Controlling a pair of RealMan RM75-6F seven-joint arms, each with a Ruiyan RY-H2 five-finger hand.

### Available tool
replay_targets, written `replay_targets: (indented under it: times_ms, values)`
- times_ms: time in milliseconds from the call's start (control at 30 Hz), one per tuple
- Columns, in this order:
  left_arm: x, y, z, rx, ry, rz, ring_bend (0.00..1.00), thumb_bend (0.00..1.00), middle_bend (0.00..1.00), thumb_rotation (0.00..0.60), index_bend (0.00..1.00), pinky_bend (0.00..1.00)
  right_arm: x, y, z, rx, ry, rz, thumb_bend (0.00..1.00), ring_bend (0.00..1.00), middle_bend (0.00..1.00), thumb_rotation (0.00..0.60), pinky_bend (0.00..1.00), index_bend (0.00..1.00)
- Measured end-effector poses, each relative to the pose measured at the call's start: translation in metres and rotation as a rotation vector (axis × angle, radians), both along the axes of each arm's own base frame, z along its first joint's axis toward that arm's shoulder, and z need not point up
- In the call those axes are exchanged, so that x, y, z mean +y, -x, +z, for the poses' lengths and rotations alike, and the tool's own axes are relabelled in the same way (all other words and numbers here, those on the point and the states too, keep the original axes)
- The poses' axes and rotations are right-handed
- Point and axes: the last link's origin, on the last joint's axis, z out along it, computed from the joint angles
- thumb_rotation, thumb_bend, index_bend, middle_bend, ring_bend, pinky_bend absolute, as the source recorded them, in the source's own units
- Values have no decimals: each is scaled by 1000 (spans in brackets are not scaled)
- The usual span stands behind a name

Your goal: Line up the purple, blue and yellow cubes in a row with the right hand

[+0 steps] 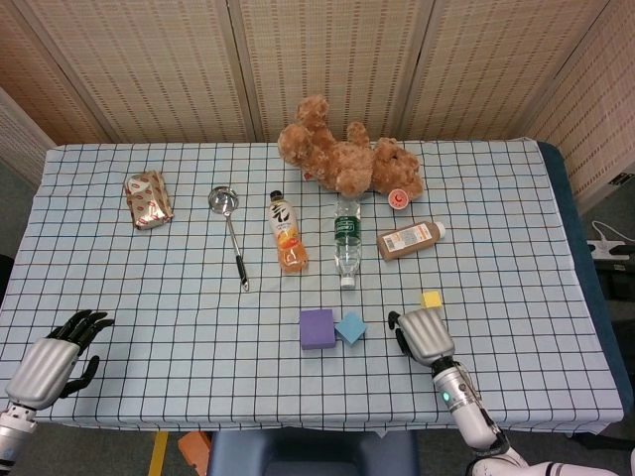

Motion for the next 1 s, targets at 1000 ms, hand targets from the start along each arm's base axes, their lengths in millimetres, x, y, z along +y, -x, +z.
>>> replay_targets:
  times_ms: [1000]
  values:
    - [0, 0, 0, -2, 4, 2, 110, 561, 129, 600, 191, 332, 12, 1, -18, -173, -273, -88, 609, 988, 931, 600, 1000, 427]
